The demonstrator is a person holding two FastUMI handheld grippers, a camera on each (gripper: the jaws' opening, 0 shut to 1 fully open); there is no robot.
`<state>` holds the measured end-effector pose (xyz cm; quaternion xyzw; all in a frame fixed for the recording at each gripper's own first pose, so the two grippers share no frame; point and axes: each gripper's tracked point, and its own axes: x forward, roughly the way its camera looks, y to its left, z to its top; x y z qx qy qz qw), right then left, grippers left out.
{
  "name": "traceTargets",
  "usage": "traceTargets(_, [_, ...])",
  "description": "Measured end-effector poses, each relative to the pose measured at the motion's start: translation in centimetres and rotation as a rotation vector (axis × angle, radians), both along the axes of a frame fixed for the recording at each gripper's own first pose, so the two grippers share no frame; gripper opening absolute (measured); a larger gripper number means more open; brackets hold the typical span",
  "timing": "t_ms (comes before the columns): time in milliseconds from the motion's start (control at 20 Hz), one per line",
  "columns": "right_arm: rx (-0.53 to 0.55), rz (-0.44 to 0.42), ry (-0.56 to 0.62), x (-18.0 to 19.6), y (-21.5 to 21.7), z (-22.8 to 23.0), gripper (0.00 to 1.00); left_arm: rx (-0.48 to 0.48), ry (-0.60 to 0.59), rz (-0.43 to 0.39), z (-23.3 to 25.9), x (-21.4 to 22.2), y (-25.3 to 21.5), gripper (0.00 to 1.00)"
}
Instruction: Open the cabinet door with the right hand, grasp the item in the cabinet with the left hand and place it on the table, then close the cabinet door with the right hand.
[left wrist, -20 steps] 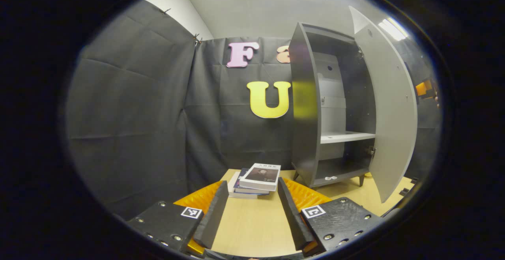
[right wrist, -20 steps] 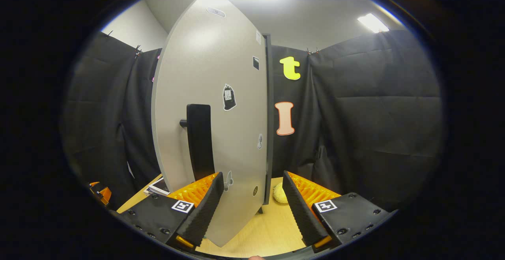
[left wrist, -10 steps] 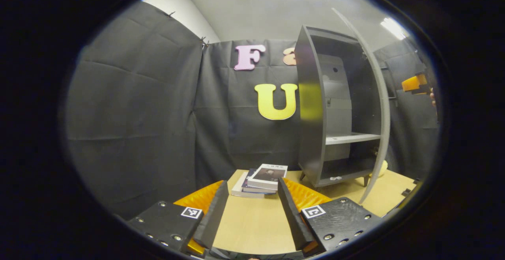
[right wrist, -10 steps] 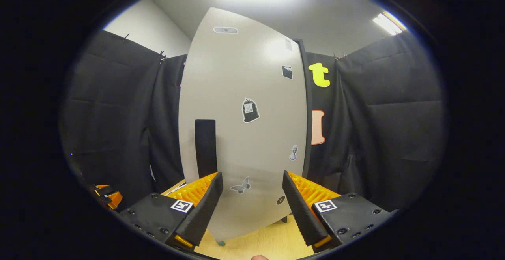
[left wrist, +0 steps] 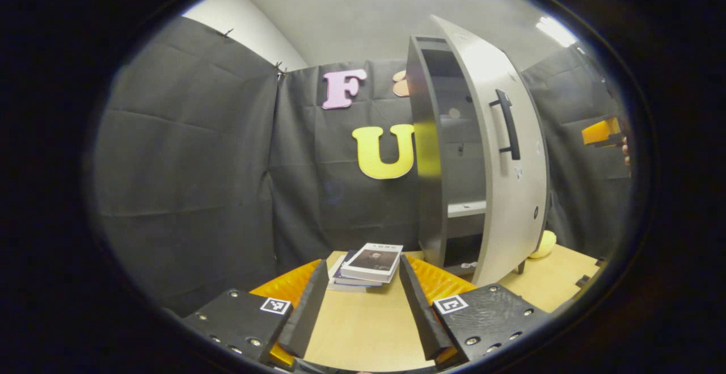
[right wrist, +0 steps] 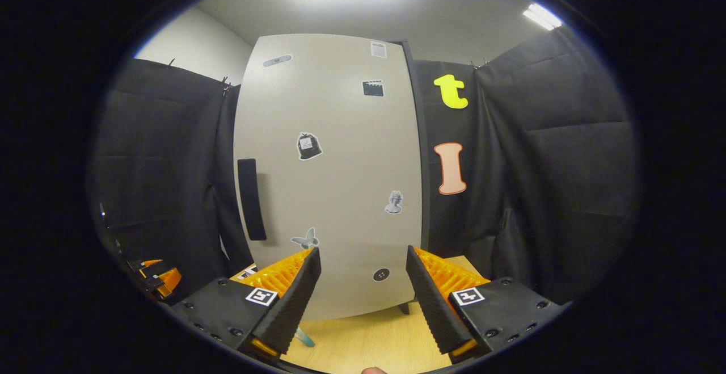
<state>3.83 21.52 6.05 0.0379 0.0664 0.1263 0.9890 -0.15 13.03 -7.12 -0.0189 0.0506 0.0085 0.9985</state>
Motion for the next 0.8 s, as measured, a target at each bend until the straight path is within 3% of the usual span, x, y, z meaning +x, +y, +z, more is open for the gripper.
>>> traceTargets(800, [-0.01, -0.058, 0.003, 2.2, -11.9, -1.9, 0.93, 0.073, -0.064, -0.038, 7.3, 2.8, -13.1, 0.76])
